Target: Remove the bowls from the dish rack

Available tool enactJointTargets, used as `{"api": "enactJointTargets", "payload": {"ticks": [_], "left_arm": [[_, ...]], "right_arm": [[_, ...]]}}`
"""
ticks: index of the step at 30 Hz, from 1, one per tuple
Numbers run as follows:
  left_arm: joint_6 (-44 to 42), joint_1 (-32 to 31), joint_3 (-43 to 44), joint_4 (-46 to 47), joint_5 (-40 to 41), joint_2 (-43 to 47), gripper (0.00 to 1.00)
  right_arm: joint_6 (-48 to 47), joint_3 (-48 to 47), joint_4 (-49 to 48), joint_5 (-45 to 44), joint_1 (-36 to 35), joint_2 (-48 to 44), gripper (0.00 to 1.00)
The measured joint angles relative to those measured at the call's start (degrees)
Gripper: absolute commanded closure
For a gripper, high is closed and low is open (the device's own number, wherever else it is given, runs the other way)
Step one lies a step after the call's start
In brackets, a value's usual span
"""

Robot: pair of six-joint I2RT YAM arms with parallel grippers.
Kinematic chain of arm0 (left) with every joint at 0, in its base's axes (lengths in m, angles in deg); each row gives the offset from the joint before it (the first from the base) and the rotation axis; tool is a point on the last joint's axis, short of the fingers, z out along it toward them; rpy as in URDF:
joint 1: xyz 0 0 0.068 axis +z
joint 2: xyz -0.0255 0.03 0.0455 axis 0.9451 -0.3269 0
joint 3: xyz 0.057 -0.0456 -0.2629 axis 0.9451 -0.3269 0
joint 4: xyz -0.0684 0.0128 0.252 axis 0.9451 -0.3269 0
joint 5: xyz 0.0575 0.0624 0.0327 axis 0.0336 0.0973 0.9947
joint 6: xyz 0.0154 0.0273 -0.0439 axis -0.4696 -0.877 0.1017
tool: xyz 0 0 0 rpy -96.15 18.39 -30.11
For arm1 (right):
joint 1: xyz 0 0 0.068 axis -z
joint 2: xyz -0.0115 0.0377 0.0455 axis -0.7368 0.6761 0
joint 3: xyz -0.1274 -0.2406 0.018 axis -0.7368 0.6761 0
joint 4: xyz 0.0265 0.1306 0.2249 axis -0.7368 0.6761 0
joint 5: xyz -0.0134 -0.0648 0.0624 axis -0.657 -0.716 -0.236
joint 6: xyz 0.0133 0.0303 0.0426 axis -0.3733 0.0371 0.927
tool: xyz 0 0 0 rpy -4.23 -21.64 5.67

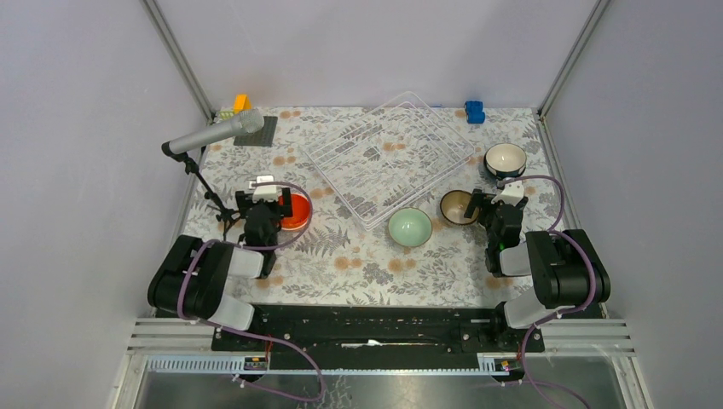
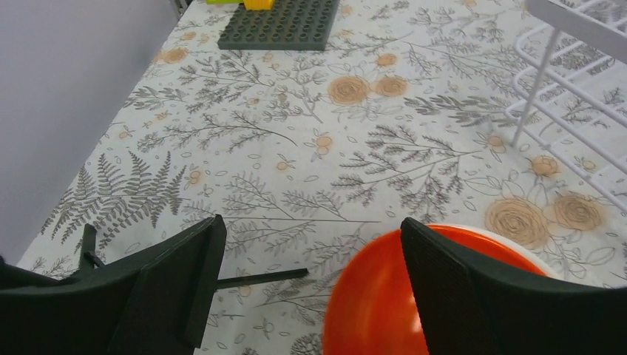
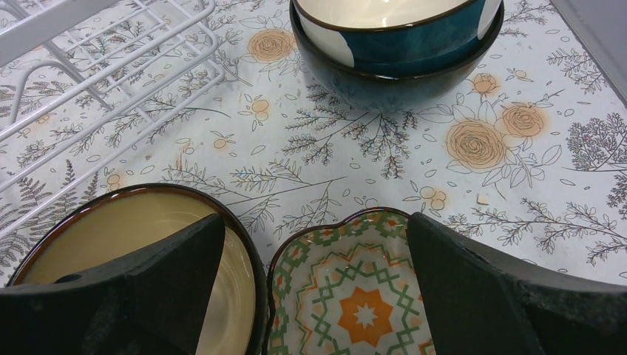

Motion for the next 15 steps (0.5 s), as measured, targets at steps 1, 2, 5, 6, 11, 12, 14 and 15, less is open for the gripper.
{"api": "enactJointTargets", "payload": {"ticks": [1,2,5,6,11,12,14,15], "left_arm": [[0.8,1.6,-0.4,1.2,-1.9,0.0,0.08],[1.4,3.3,-1.1,2.8,-3.9,-0.2,0.07],[2.9,6.9,-2.6,5.9,-8.2,-1.8,0.01],[3.2,7.3,-2.6,6.3,-9.2,-2.2,0.01],[5.2,7.2,-2.9,7.2,-10.7,-2.5,0.01],[5.5,7.3,-2.9,7.1,-10.8,-2.5,0.01],[5.9,7.5,-2.9,7.0,-11.0,-2.6,0.01],[6.1,7.6,-2.9,6.9,-11.0,-2.6,0.01]], "right_arm": [[0.0,0.0,0.0,0.0,0.0,0.0,0.00],[0.0,0.0,0.0,0.0,0.0,0.0,0.00],[0.0,0.0,0.0,0.0,0.0,0.0,0.00],[0.0,0.0,0.0,0.0,0.0,0.0,0.00],[0.0,0.0,0.0,0.0,0.0,0.0,0.00],[0.0,0.0,0.0,0.0,0.0,0.0,0.00],[0.0,0.0,0.0,0.0,0.0,0.0,0.00],[0.0,0.0,0.0,0.0,0.0,0.0,0.01]]}}
